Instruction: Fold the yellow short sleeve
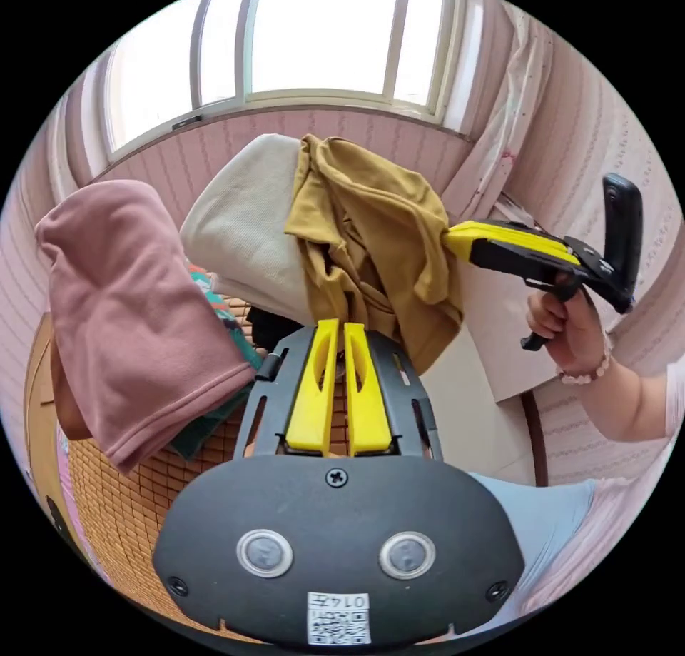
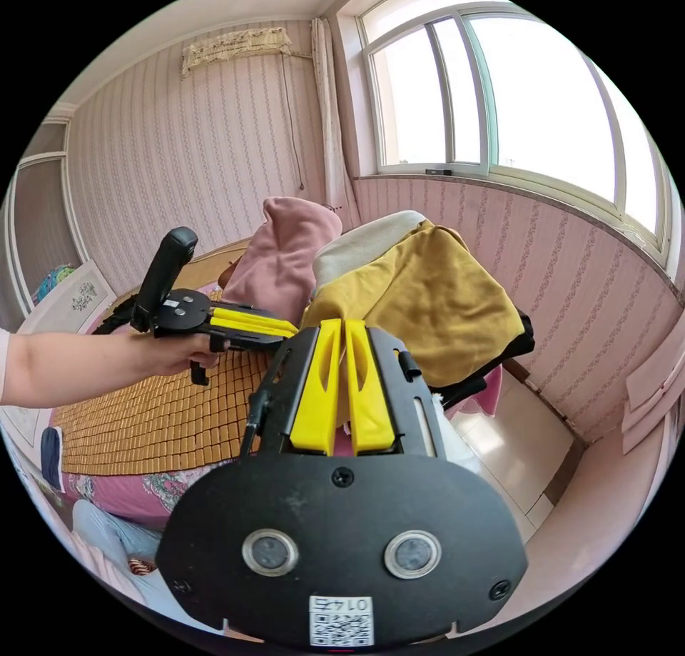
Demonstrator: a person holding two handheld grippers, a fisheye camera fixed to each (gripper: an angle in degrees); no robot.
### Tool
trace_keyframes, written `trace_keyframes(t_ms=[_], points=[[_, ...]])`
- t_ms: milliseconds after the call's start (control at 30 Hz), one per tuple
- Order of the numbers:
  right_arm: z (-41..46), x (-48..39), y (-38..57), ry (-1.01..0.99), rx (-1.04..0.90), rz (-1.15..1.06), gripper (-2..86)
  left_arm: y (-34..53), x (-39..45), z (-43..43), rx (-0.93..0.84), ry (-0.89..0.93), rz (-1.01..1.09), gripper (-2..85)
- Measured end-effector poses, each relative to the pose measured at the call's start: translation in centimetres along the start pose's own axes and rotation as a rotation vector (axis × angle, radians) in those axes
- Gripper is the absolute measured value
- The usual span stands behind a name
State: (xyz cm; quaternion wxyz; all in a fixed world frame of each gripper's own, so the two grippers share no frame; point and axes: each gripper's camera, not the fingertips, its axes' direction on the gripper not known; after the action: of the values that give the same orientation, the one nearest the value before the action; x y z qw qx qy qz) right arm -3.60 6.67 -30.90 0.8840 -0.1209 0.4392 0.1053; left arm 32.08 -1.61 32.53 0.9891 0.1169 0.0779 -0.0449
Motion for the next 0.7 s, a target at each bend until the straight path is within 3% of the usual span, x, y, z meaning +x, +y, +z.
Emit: trace_keyframes(t_ms=[200,333,500,567,700], points=[[-5.3,7.0,0.5,0.112,0.022,0.137,0.0,1.0,-1.5,-0.6,0.074,0.046,-0.017,12.9],[-7.6,12.4,2.8,0.089,0.033,0.297,2.0,0.6,-2.3,0.4,0.017,0.112,-0.010,7.3],[-9.5,16.4,4.9,-0.113,0.081,0.485,13.1,0.7,-3.3,-1.1,0.005,0.149,-0.030,3.6],[-9.5,15.9,4.7,-0.158,0.115,0.465,14.4,1.0,-3.5,-2.6,0.019,0.151,-0.033,3.4],[-5.0,15.9,2.2,0.067,-0.034,0.338,16.3,0.9,-3.5,-6.8,0.039,0.128,0.004,3.0]])
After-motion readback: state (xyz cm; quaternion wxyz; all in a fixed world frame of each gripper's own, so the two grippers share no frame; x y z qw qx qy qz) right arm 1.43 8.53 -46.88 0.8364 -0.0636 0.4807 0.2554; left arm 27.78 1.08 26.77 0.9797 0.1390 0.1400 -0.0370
